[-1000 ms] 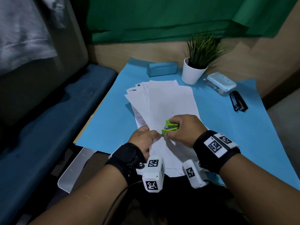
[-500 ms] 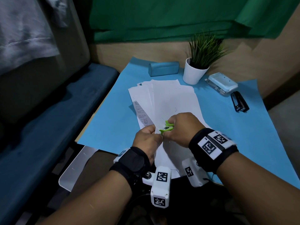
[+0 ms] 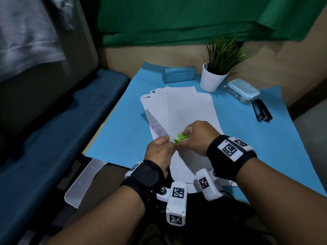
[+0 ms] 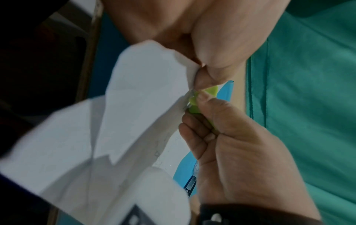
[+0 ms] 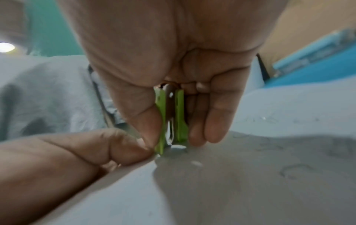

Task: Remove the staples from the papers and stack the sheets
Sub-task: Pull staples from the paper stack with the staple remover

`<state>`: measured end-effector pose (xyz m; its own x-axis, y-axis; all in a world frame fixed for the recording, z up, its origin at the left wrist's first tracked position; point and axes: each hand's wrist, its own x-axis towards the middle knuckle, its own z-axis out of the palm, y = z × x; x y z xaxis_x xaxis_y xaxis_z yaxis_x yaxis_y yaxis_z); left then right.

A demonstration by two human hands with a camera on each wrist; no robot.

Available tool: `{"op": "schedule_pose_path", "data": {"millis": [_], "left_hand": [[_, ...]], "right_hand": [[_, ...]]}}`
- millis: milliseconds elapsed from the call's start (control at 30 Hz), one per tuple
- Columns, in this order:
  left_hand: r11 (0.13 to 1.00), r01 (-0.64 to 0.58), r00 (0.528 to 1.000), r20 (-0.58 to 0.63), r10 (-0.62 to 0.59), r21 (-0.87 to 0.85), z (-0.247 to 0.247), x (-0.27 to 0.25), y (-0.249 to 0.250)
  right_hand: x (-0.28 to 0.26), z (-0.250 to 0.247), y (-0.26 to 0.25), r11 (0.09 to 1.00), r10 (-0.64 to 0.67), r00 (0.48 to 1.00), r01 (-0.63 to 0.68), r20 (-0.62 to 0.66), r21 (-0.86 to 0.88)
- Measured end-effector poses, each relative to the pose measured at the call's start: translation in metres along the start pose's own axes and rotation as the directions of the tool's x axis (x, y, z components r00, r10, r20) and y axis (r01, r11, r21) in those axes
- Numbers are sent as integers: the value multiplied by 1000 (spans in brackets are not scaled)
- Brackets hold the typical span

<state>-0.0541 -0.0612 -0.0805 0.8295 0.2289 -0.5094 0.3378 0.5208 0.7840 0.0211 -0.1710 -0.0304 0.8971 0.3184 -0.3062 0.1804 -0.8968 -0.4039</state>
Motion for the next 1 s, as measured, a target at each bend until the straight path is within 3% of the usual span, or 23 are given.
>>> {"op": "schedule_pose_path", "data": {"millis": [100, 200, 367, 433, 567, 633, 700, 733, 833, 1000], "left_hand": [[997, 63, 994, -94, -59, 36, 3, 4, 3], [992, 112, 988, -113, -105, 58, 3, 9, 2], [988, 149, 982, -123, -142, 46, -4, 18, 0], [988, 156, 980, -127, -153, 13, -5, 18, 3], [981, 188, 981, -31, -189, -45, -7, 10, 10], [984, 175, 985, 7, -175, -22, -8, 9, 9], [988, 155, 987, 54, -154, -6, -7, 8, 6], [990, 143, 987, 70, -142, -12, -6, 7, 6], [997, 75, 993, 89, -75, -2, -2, 5, 3], [1000, -6, 997, 73, 8, -17, -1, 3, 1]], "right_hand": [[3, 5, 9, 941, 53, 997, -67, 53, 333], [3, 9, 19, 763, 128, 986, -169, 111, 624], [-2, 13, 29, 389, 174, 963, -258, 204, 884], [-2, 15, 35, 344, 188, 959, -265, 210, 901], [1, 16, 41, 435, 251, 962, -212, 108, 875], [2, 13, 42, 649, 211, 977, -140, 0, 748], [0, 7, 39, 889, 112, 989, -54, -100, 454], [-4, 4, 35, 955, 45, 991, -5, -128, 295], [-18, 1, 20, 988, -156, 980, 157, -128, 4], [-20, 6, 12, 973, -212, 966, 194, -146, -127]]}}
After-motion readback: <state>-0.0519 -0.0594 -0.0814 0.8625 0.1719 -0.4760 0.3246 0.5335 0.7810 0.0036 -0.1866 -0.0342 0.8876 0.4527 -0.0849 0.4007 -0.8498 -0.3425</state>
